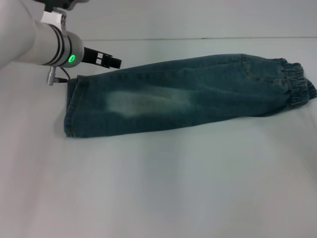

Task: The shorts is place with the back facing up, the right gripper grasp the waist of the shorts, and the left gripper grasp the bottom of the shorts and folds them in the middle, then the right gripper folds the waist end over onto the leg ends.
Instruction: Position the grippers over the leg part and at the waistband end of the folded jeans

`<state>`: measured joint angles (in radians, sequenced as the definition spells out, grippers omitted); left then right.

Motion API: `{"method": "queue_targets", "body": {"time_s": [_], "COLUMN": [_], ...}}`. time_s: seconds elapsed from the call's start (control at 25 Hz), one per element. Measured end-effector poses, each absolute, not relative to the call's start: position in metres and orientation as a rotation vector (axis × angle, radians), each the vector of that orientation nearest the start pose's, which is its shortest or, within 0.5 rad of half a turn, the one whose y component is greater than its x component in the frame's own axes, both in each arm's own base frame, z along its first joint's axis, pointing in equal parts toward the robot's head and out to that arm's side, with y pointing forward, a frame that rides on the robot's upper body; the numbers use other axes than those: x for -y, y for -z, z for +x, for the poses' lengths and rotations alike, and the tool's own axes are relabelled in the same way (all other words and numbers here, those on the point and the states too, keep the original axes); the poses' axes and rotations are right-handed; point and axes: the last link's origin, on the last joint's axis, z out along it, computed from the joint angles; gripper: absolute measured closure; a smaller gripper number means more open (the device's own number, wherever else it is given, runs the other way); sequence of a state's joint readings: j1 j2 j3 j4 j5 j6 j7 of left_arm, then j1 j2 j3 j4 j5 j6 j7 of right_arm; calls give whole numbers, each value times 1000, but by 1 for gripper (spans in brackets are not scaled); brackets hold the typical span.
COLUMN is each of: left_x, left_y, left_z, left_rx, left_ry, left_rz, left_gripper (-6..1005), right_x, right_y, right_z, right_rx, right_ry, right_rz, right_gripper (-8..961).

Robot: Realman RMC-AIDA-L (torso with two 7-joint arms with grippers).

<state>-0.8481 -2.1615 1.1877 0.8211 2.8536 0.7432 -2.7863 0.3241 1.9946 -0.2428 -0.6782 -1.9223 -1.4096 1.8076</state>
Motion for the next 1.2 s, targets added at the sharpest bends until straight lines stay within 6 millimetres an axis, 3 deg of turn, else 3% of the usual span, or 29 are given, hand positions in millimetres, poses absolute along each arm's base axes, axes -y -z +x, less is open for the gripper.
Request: {"method": "queue_targets", "body": {"time_s": [0.16,0.52,0.96,1.2], "left_x": [-456,-438,-397,-385], "left_y": [37,54,48,49], "left_z": [-177,-172,-175,-176], "left_rx": [978,1037,1158,1198], "left_ry": [-78,111,504,566], "left_rz": [-2131,-2279,-2514,-2570], "left_gripper": [141,145,147,147], "right_x": [-288,-278,-296,-301], "right_y": [-114,-114,-101,-95], "right_z": [393,402,392,389], "right_rx": [-1412,-1471,-1317,-1208], "right_ry": [-912,-866,-687,-622], "right_rz": [-1796,-1840,-2033,-2106], "right_gripper": [14,14,15,15]}}
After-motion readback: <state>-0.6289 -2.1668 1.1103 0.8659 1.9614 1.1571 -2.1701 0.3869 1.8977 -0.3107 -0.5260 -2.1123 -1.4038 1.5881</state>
